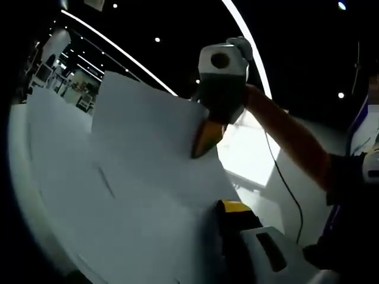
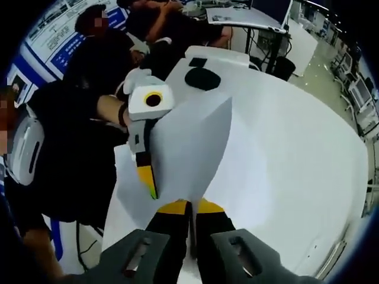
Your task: Organize the stack of printing papers by aligning and flattening the scattered papers on the table
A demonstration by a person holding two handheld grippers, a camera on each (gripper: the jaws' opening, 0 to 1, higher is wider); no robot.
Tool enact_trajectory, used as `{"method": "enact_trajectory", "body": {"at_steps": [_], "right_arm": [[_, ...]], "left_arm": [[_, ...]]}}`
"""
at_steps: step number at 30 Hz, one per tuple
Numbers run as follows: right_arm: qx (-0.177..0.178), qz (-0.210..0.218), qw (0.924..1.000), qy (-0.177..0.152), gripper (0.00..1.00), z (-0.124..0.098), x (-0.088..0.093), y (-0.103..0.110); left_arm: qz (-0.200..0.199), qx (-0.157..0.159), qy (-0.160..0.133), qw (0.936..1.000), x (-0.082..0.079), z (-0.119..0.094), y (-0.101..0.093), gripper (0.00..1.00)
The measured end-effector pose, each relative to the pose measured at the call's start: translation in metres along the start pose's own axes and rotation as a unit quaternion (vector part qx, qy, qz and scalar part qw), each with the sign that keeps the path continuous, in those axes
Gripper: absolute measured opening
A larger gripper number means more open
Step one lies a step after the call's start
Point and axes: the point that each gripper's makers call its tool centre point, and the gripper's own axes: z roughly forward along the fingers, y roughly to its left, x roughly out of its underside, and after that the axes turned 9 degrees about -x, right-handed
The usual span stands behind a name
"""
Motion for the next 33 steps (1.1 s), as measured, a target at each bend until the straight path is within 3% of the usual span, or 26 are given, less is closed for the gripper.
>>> {"method": "enact_trajectory", "body": {"at_steps": [22,33], "right_arm": [[0.015,-0.024,0.9996,-0.006,0.00,0.004,-0.017,-0.010],[0.017,-0.015,0.9996,-0.017,0.01,0.006,-0.016,-0.012]], "left_arm": [[0.008,0.005,-0.004,0.9999,0.000,-0.001,-0.006,0.25],[0.019,0.005,-0.006,0.9998,0.000,-0.001,-0.006,0.16]]}}
